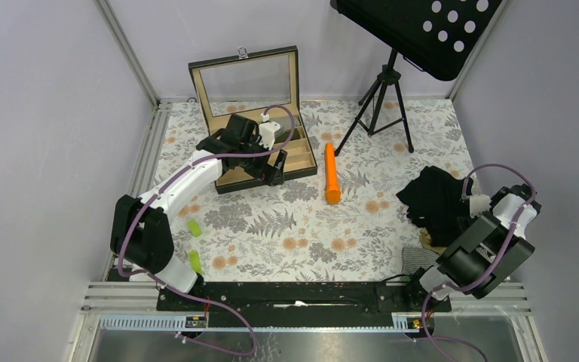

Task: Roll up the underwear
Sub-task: Pick up the underwear from the corner of the board.

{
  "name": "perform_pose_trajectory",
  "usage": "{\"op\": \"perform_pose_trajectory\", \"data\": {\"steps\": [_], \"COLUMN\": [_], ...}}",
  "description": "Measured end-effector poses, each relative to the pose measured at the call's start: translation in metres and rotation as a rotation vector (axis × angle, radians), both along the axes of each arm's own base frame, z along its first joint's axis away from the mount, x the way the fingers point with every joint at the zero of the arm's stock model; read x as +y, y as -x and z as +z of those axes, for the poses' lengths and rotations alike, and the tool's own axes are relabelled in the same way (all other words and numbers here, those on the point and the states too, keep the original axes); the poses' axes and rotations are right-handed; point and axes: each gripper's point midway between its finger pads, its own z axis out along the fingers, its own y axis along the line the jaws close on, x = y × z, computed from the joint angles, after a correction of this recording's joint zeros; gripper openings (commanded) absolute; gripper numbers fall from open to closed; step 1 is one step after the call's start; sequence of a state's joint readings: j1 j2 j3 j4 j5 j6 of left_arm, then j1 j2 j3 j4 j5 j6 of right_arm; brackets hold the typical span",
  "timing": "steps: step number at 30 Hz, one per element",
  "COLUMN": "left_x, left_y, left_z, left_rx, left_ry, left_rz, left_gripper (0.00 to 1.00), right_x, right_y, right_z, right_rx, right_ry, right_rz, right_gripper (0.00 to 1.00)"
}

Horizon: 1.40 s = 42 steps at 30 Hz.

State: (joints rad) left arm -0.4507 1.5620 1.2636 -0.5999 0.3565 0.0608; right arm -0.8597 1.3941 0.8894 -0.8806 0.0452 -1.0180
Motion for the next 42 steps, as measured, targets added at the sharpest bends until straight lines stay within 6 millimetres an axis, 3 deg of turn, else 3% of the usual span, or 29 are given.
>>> {"op": "perform_pose_trajectory", "data": {"steps": [5,9,16,20,23,30,33,37,42], "left_x": [-0.001,-0.002,-0.003,-0.004,-0.005,-0.016,-0.019,-0.023,-0.025], "left_y": [0.001,0.002,0.002,0.003,0.002,-0.011,-0.013,-0.016,-0.017], "left_z": [0.000,0.000,-0.003,-0.008,-0.009,-0.012,-0.016,-0.016,-0.013], "left_rx": [0.005,0.007,0.019,0.037,0.045,0.065,0.081,0.090,0.085], "left_ry": [0.007,0.010,0.008,0.008,0.008,0.025,0.029,0.044,0.055], "left_rz": [-0.006,-0.008,-0.010,-0.016,-0.019,-0.030,-0.031,-0.029,-0.027], "left_gripper": [0.95,0.95,0.94,0.94,0.94,0.93,0.92,0.92,0.92], "right_x": [-0.004,-0.008,-0.008,-0.009,-0.007,-0.007,0.005,0.044,0.135], "right_y": [0.000,-0.001,0.000,0.000,0.002,-0.011,-0.025,-0.050,-0.087], "right_z": [-0.011,-0.018,-0.025,-0.015,0.010,0.109,0.151,0.197,0.243], "right_rx": [0.004,-0.006,-0.042,-0.068,-0.114,-0.256,-0.357,-0.497,-0.655], "right_ry": [0.021,0.045,0.095,0.133,0.189,0.270,0.245,0.152,-0.061], "right_rz": [0.002,0.005,0.014,0.008,0.019,0.030,0.044,0.144,0.400], "right_gripper": [0.50,0.45,0.06,0.00,0.00,0.00,0.00,0.00,0.00]}}
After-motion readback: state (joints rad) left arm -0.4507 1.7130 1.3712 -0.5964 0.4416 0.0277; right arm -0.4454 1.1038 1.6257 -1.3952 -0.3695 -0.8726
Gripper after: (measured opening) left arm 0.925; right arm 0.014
